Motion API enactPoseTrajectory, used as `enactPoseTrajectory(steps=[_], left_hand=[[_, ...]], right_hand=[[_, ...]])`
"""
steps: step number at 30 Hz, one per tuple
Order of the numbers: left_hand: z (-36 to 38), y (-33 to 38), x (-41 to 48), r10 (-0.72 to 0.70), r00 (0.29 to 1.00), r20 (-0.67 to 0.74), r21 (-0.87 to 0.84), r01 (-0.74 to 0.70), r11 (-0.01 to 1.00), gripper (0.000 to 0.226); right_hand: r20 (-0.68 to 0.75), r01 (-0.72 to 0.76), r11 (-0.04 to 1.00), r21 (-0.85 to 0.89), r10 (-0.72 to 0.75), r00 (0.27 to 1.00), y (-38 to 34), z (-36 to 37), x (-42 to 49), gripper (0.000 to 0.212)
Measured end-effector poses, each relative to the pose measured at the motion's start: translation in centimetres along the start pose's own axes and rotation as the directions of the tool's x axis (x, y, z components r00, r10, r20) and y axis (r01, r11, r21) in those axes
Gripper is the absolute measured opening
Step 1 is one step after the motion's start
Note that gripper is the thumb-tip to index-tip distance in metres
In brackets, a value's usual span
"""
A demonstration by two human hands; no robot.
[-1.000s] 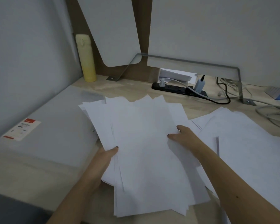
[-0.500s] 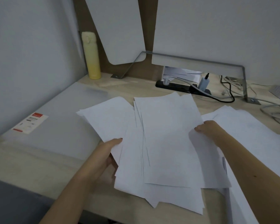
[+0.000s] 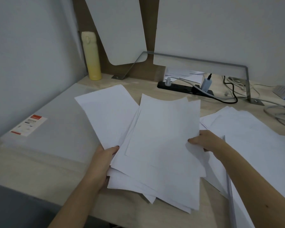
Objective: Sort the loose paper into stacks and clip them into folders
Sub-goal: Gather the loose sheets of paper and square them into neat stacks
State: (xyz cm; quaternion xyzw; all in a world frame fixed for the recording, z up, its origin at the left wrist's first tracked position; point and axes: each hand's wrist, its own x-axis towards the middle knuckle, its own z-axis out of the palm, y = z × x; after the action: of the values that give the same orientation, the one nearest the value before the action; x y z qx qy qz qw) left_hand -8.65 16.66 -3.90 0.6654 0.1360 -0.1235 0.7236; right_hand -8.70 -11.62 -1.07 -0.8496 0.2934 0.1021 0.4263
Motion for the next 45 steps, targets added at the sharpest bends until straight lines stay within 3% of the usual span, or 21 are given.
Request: enactPoseTrajectory(steps=[3, 8, 10, 12, 16, 21, 28, 32, 37, 39, 42, 45], left_hand=[[-0.4, -0.3, -0.2, -0.01, 1.0, -0.021, -0.056, 0.008, 0.998, 0.017], [-0.2, -1.0, -0.5, -0.015, 0.997, -0.071, -0.143, 0.005, 0.99, 0.017], [-0.1, -1.0, -1.0, -0.01, 1.0, -0.024, -0.171, 0.006, 0.985, 0.035], [0.1, -1.0, -1.2, -0.02, 1.0, -0.005, -0.228, 0.018, 0.973, 0.026], [-0.1, -0.8, -1.1, -0.068, 0.997, 0.048, -0.289, 0.079, 0.954, 0.026], [-1.3, -0.1, -0.6, -0.092, 0.983, 0.157, -0.323, 0.139, 0.936, 0.022], [-3.3, 0.9, 0.3, -0.188, 0.936, 0.297, -0.092, 0.224, 0.97, 0.019], [-3.0, 1.6, 0.3, -0.215, 0.935, 0.281, 0.003, 0.223, 0.975, 0.018], [-1.6, 1.5, -0.2, -0.109, 0.943, 0.315, -0.097, 0.146, 0.985, 0.03], [-0.6, 1.2, -0.6, -0.095, 0.943, 0.32, -0.115, 0.138, 0.984, 0.029], [0.4, 0.7, -0.9, -0.098, 0.971, 0.22, -0.101, 0.122, 0.987, 0.025], [0.3, 0.9, -0.7, -0.04, 0.98, 0.193, -0.094, 0.059, 0.994, 0.034]], right_hand=[[-0.002, 0.053, 0.995, 0.079, -0.053, 0.999, 0.5, 0.7, -1.0, 0.021], [0.068, 0.031, 0.902, 0.43, -0.066, 0.995, 0.6, 1.1, -2.2, 0.026], [0.078, -0.001, 0.885, 0.465, -0.04, 0.996, 1.0, 1.3, -2.2, 0.03], [0.074, -0.019, 0.874, 0.485, -0.019, 0.997, 1.4, 1.6, -2.3, 0.032], [0.077, 0.023, 0.885, 0.464, -0.066, 0.995, 1.6, 2.5, -2.4, 0.034], [-0.052, 0.122, 0.93, 0.347, -0.111, 0.992, 2.0, 1.9, -1.9, 0.03], [0.025, 0.119, 0.913, 0.39, -0.14, 0.99, 2.9, -0.3, -1.9, 0.03], [0.133, 0.166, 0.901, 0.401, -0.237, 0.962, 2.8, -0.3, -2.0, 0.035], [0.152, 0.22, 0.851, 0.476, -0.327, 0.933, 1.7, 0.6, -1.9, 0.041], [0.152, 0.247, 0.859, 0.448, -0.345, 0.926, 1.1, 1.7, -2.0, 0.041], [0.145, 0.272, 0.894, 0.356, -0.34, 0.929, 0.3, 3.2, -2.3, 0.038], [0.123, 0.262, 0.906, 0.332, -0.317, 0.94, 0.1, 2.9, -2.3, 0.033]])
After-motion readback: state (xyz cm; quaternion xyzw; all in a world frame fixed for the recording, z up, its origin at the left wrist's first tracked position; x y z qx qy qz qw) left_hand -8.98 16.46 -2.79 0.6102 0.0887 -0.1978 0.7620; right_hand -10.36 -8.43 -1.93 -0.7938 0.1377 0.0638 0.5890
